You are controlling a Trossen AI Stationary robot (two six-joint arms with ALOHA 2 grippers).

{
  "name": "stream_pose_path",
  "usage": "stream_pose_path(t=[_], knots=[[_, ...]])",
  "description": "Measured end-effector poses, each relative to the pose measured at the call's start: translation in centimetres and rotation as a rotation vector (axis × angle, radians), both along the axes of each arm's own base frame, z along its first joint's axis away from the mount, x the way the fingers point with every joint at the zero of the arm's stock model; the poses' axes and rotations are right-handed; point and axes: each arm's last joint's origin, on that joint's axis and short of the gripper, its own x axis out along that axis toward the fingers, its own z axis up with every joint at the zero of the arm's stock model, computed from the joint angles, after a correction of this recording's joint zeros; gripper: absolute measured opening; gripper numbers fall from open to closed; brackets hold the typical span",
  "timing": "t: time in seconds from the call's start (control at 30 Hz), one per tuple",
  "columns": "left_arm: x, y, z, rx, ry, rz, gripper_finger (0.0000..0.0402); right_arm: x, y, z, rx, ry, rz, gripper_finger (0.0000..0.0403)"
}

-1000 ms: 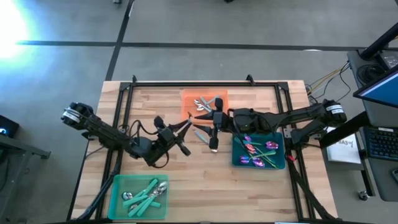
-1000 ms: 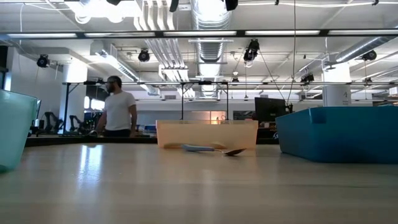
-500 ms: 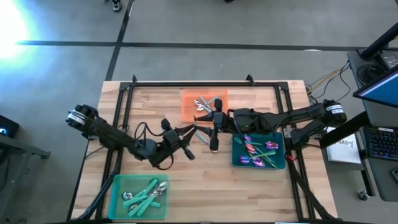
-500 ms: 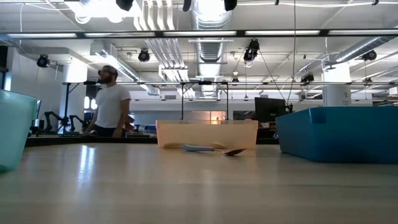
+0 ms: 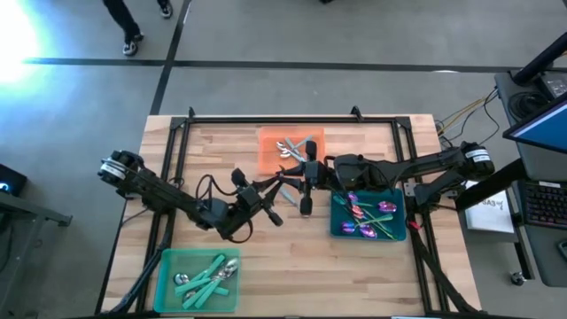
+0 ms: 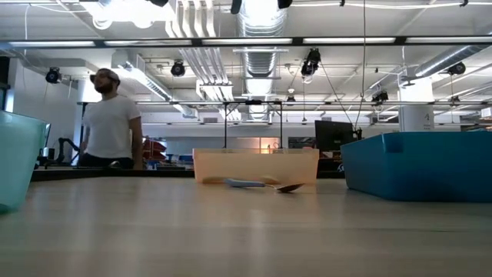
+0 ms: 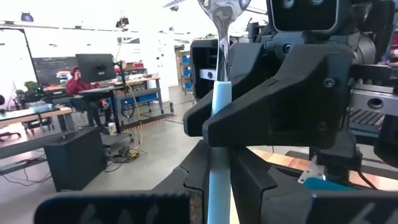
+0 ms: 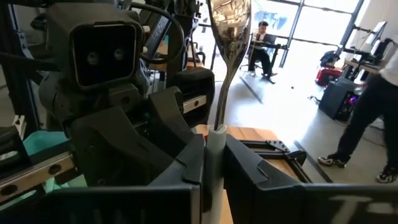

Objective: Sort silverware by color (type)
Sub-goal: Put the blue spoon into the orange bin

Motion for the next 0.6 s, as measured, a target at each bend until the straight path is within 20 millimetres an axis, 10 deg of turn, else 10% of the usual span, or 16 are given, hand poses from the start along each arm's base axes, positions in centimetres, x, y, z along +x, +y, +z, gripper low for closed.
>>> stream_pose_path(t=[0.6], knots=[[-0.6,-0.6,0.3,-0.042,-0.021,0.031,0.0213,-1.9,-4.6,0.1,-0.209,0.192,-0.42,0.0019]])
